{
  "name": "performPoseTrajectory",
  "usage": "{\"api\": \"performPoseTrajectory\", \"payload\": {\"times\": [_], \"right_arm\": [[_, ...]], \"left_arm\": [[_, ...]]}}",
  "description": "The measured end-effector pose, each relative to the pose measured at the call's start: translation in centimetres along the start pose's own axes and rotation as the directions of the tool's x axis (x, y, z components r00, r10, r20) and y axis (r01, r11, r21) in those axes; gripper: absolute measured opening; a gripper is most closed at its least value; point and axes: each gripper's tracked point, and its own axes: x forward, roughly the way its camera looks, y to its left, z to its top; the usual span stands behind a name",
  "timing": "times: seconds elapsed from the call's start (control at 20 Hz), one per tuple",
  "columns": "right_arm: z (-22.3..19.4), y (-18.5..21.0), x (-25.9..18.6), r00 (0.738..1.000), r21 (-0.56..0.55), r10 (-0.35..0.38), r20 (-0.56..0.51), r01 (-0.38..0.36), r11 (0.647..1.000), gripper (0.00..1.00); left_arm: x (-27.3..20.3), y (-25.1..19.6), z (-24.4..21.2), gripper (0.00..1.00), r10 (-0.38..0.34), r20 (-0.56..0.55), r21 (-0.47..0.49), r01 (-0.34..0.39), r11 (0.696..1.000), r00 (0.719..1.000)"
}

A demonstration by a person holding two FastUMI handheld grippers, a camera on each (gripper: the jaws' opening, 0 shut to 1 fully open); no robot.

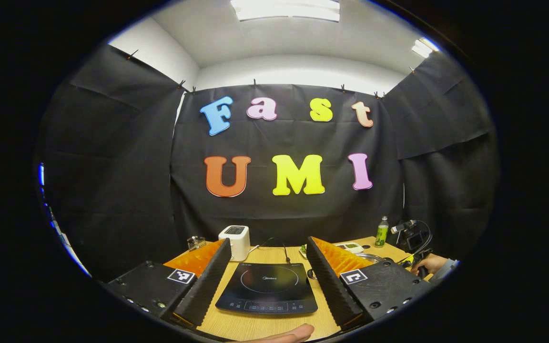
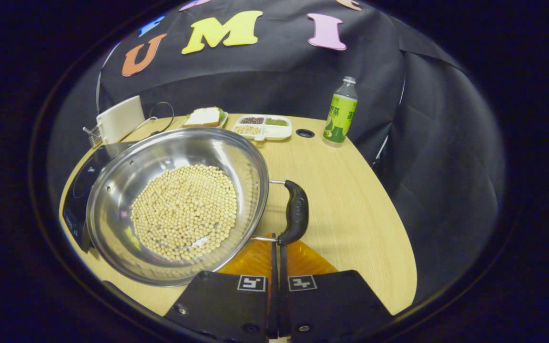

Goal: First push the handle of the pot to place it horizontally, then grasp the pot with both hands and set it on the induction cooktop.

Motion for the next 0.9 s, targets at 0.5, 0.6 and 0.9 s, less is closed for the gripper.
{"api": "performPoseTrajectory", "payload": {"times": [0.5,0.6,0.9], "right_arm": [[2.6,-1.1,-5.6,0.996,-0.056,-0.015,0.087,0.02,0.998,0.05],[3.4,-1.4,-6.2,0.995,-0.073,-0.022,0.097,0.029,0.997,0.06],[5.0,-1.9,-6.4,0.995,-0.013,-0.005,0.099,0.006,1.0,0.48]], "left_arm": [[-0.5,-0.9,0.2,0.95,-0.043,0.028,-0.028,0.044,0.999,0.999],[-0.5,-1.2,-0.6,0.94,-0.049,0.02,-0.021,0.049,0.999,0.999],[-0.6,-1.4,-1.8,0.95,-0.05,-0.012,-0.029,0.05,0.998,0.999]]}}
